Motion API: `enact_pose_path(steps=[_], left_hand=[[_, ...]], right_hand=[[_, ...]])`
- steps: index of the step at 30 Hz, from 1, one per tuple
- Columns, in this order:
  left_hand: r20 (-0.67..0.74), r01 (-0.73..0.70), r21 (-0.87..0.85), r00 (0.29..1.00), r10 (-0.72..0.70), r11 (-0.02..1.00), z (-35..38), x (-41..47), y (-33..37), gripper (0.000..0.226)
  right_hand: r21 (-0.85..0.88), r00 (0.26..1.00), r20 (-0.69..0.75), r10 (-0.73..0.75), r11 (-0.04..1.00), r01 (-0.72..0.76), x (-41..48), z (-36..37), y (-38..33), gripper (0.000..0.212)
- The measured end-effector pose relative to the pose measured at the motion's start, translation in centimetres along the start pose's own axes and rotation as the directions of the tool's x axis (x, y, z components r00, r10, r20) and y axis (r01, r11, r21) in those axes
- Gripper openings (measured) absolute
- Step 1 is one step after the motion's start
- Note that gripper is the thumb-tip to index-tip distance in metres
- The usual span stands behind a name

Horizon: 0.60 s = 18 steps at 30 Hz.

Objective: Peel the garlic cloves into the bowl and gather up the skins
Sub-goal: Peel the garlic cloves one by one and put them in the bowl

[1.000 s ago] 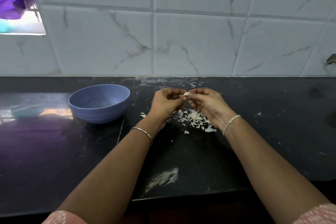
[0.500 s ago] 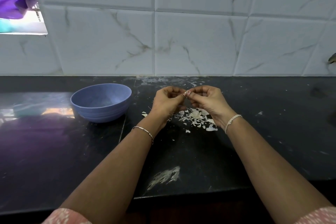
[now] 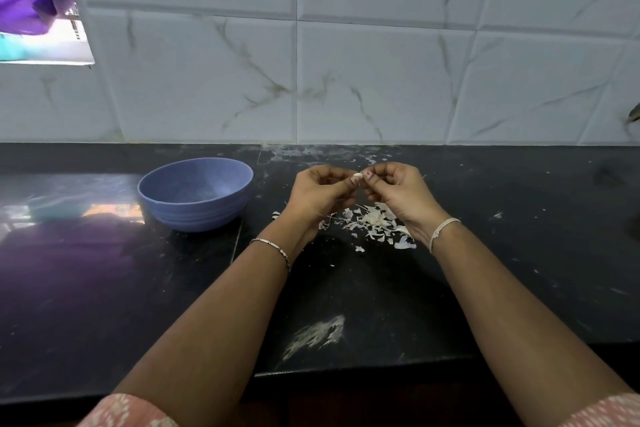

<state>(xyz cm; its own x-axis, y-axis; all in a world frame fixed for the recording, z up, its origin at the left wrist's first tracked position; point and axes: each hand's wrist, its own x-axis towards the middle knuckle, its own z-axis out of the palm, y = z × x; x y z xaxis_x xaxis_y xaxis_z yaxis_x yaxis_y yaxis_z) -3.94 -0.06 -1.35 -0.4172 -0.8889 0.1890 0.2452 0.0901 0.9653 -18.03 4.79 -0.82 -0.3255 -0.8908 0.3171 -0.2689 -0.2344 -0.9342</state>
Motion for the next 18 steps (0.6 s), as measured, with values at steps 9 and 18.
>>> enact_pose_path(steps=[9,18], left_hand=[[-0.082,-0.002,0.010,0.997,0.003,1.000,0.39,-0.21,0.01,0.011],[-0.018,0.043,-0.069,0.999,-0.044,0.997,0.46,-0.36,0.27,0.008]], right_hand=[[-0.197,0.999,0.020,-0.036,0.980,0.040,0.08,0.25,0.24,0.017],[-0.073,0.998,-0.052,0.033,0.997,-0.037,-0.01,0.23,-0.10,0.012]])
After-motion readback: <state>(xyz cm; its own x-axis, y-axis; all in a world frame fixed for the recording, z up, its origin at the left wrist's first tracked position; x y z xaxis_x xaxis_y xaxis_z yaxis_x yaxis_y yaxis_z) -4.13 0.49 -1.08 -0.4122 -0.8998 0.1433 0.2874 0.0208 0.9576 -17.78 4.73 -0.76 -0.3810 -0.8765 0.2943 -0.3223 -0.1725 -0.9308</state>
